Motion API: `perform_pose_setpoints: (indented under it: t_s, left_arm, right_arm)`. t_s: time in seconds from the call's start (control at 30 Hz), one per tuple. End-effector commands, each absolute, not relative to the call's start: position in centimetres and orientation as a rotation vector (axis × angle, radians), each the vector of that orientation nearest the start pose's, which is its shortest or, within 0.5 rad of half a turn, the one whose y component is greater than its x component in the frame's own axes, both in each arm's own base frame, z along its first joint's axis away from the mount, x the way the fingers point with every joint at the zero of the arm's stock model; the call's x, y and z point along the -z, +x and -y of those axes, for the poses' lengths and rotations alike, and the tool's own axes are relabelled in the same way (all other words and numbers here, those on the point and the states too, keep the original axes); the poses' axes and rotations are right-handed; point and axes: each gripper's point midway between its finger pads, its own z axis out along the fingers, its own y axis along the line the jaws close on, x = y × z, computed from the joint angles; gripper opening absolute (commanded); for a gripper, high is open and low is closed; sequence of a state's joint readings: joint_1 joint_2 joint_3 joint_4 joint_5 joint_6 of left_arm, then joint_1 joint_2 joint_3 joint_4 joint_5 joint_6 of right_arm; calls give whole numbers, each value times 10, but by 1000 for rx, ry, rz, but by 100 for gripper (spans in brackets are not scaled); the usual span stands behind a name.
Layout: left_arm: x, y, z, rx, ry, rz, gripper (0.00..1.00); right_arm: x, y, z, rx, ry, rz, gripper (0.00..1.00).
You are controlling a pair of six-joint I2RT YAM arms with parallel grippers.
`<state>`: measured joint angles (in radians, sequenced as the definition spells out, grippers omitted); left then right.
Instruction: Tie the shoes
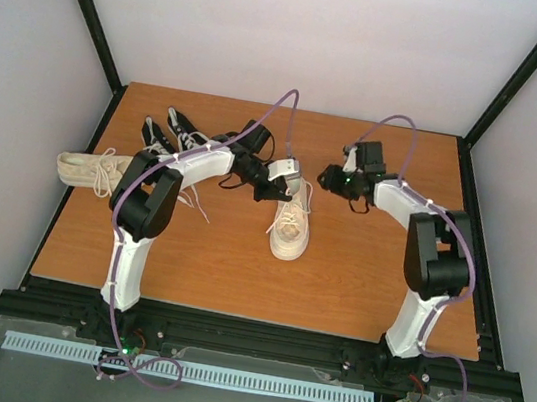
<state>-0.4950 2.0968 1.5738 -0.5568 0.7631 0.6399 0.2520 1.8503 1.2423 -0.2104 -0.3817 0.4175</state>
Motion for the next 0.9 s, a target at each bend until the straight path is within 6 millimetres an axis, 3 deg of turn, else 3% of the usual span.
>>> perform_pose_setpoints:
  t_s: [0.0,0.13,0.33,0.6,0.67,0.77,0.87]
  left_arm:
    - [-118,378,341,919,1532,-1869,1]
    - [-117,377,341,918,1534,-1874,1]
    - [-118,378,342,924,1533,-1872,1]
    - [-118,380,342,919,1535,-1879,1]
    - [-117,379,341,921,1535,-1884,1]
    - [-116,377,340,916,1539,-1883,1]
    - [-116,376,338,904,1545,-1882,1]
  right_arm:
    - [-53,443,-189,-521,-73,-2609,52]
    - [-43,451,-204,-404,-173,-2632,54]
    - [-26,463,-192,-243,-161,-2639,42]
    - [-4,466,-214,-162,-330,-2653,40]
    - [6,465,-207,-103,-320,-2675,32]
    - [8,464,-197,-74,-290,-2677,5]
    - [-16,465,-200,-257,-242,-2617,3]
